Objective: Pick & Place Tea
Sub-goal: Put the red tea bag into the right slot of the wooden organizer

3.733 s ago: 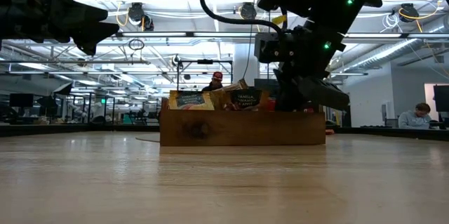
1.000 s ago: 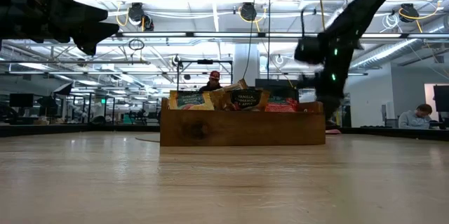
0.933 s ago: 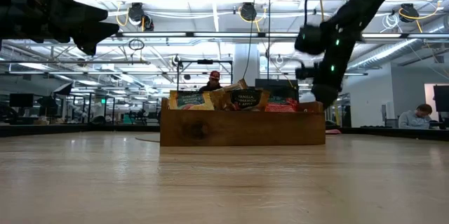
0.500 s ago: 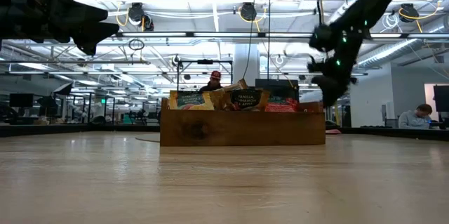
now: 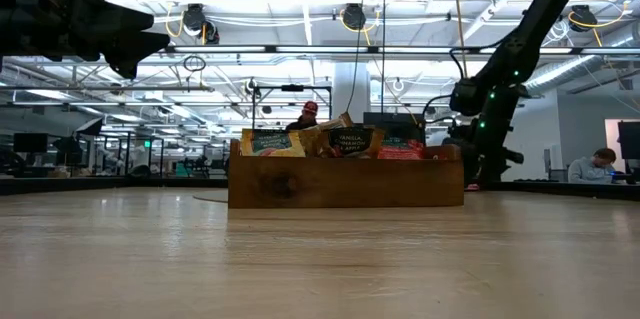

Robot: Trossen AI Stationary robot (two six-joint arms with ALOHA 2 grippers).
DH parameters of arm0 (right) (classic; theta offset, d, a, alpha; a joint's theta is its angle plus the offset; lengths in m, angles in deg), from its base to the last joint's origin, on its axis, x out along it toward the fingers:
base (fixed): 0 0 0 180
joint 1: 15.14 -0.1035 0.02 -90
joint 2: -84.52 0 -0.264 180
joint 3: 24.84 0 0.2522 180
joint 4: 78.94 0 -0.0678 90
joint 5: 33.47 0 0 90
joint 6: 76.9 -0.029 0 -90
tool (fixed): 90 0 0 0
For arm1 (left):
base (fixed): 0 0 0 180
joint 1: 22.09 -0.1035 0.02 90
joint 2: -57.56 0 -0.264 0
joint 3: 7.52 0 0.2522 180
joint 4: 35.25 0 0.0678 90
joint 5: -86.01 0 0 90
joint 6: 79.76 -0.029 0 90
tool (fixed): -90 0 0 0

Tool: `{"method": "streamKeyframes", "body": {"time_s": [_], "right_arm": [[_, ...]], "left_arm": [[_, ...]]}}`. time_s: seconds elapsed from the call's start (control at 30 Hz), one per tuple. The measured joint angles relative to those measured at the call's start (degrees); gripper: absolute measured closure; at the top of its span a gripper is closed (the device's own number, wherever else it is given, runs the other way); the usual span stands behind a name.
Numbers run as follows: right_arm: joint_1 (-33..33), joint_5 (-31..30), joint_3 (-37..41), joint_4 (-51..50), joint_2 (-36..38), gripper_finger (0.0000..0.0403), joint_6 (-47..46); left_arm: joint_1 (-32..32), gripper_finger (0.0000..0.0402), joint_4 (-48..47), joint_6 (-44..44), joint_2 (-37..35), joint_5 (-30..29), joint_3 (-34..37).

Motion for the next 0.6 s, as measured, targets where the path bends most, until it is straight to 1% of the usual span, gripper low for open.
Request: {"method": "streamKeyframes", "body": {"time_s": [0.17, 0.3, 0.4, 0.53, 0.57, 0.6], "right_arm": [[-0.2, 0.8, -0.2, 3.6, -2.0, 0.0197, -0.8], [-0.2, -0.3, -0.1, 5.0, -2.2, 0.0230, -0.6], [-0.1, -0.6, -0.1, 5.1, -2.2, 0.0278, 0.2], [-0.2, -0.2, 0.0, 5.1, -2.2, 0.0373, 3.1], [-0.3, -0.2, 0.0, 5.1, -1.9, 0.0386, 3.8], [-0.7, -0.2, 0.1, 4.9, -1.6, 0.0390, 4.1]], "left_arm": [[0.0, 0.0188, 0.0, 0.0, 0.0, 0.0, 0.0], [0.0, 0.0188, 0.0, 0.0, 0.0, 0.0, 0.0], [0.0, 0.0188, 0.0, 0.0, 0.0, 0.0, 0.0], [0.0, 0.0188, 0.0, 0.0, 0.0, 0.0, 0.0], [0.0, 0.0188, 0.0, 0.0, 0.0, 0.0, 0.0], [0.0, 0.0188, 0.0, 0.0, 0.0, 0.0, 0.0]]}}
